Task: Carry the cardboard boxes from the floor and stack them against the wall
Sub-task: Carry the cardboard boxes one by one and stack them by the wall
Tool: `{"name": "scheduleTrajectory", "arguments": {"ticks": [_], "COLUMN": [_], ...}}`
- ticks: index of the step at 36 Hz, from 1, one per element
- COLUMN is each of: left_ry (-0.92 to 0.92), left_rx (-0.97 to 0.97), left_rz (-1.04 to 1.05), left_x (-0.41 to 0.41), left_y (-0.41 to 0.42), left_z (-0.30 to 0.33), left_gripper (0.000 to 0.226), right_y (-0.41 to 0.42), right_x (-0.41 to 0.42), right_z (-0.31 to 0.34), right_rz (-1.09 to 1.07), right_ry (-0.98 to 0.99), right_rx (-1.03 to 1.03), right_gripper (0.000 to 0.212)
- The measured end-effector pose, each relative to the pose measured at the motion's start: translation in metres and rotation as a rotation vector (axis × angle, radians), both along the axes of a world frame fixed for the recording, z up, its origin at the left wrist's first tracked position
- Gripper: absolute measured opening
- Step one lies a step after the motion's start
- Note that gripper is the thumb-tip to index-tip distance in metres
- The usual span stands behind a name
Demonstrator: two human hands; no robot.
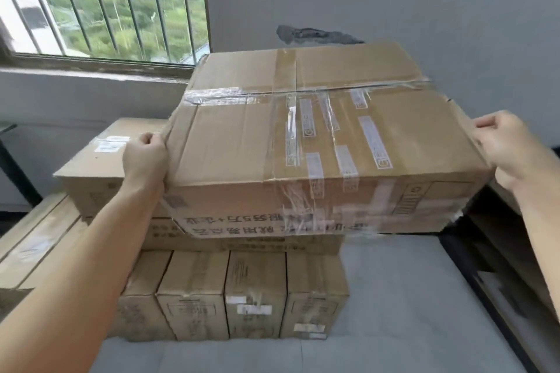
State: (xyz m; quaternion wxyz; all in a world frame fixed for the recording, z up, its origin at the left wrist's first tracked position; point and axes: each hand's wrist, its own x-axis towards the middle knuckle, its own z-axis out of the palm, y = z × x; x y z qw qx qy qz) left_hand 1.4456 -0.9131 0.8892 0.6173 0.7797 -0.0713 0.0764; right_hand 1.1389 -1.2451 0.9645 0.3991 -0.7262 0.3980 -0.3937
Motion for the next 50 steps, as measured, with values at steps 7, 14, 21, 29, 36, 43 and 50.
{"name": "scheduleTrajectory", "arguments": {"ticks": [7,14,21,29,36,43,50], "left_ry": [-0.026,-0.031,0.025,0.11,0.132,0.13,-0.198], "left_rx": [-0.007,0.083,0.189,0.315,0.346,0.496,0.413], "left_rz": [0.047,0.056,0.028,-0.003,-0.023,-0.054,-0.166], "left_x": [0.071,0.145,0.202,0.226,0.234,0.226,0.132], "left_y": [-0.07,-0.136,-0.183,-0.202,-0.203,-0.191,-0.152], "left_z": [0.007,0.008,-0.017,-0.053,-0.057,-0.049,-0.045], "left_gripper": [0.021,0.021,0.025,0.028,0.022,0.032,0.033], "right_y": [-0.086,-0.149,-0.191,-0.203,-0.217,-0.211,-0.137], "right_x": [0.084,0.157,0.204,0.229,0.232,0.226,0.163], "right_z": [0.013,-0.021,-0.056,-0.114,-0.131,-0.13,-0.125], "right_rz": [0.021,-0.013,-0.039,-0.063,-0.096,-0.057,0.088], "right_ry": [-0.049,-0.007,0.06,0.094,0.133,0.182,0.143], "right_rx": [-0.006,0.094,0.212,0.34,0.345,0.296,0.076], "right_gripper": [0.03,0.028,0.022,0.025,0.022,0.017,0.047]}}
